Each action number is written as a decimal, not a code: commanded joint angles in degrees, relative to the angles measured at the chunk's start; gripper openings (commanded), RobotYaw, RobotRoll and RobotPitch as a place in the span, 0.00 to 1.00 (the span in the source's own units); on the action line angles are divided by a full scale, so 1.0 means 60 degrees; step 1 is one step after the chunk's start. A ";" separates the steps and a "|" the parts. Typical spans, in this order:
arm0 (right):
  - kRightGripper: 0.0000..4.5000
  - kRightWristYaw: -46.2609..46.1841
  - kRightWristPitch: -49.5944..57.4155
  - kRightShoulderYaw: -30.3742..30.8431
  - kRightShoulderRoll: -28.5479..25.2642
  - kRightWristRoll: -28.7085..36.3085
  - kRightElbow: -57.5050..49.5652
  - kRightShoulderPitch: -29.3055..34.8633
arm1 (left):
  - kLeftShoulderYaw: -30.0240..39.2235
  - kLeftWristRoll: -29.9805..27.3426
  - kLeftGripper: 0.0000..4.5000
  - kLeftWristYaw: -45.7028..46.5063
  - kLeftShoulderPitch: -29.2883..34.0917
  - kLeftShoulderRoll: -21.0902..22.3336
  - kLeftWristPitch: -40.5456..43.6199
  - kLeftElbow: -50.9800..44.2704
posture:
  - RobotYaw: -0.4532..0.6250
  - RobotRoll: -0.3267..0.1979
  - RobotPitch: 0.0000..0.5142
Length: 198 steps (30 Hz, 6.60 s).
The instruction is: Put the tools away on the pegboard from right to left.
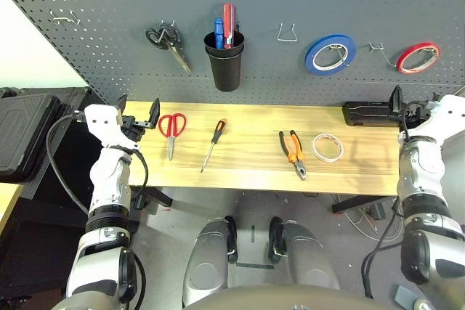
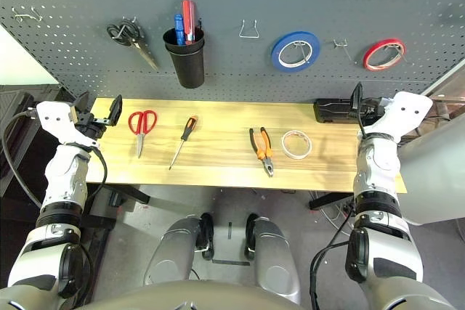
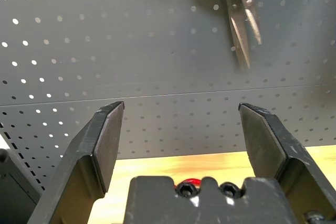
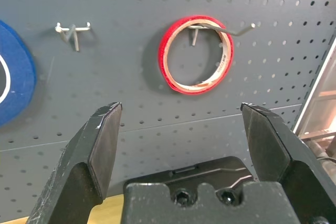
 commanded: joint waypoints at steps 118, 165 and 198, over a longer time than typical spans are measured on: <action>0.01 0.5283 0.3488 0.4767 -0.2113 -0.4378 0.3950 -0.1863 | -0.4477 0.1152 1.00 -0.3306 0.2971 0.1042 0.5171 -0.7483 | 0.73 0.62 0.62; 0.01 0.2817 -0.2002 0.2334 -0.2431 -0.2386 -0.0796 0.2478 | -0.3497 -0.0800 1.00 -0.3262 0.1976 -0.0327 0.4491 -0.7694 | 0.62 0.62 0.40; 0.01 0.0740 -0.3737 0.2181 -0.3183 -0.3284 -0.0158 0.2038 | -0.3983 -0.1114 1.00 -0.4086 0.1469 -0.0263 0.3940 -0.8431 | 0.57 0.62 0.37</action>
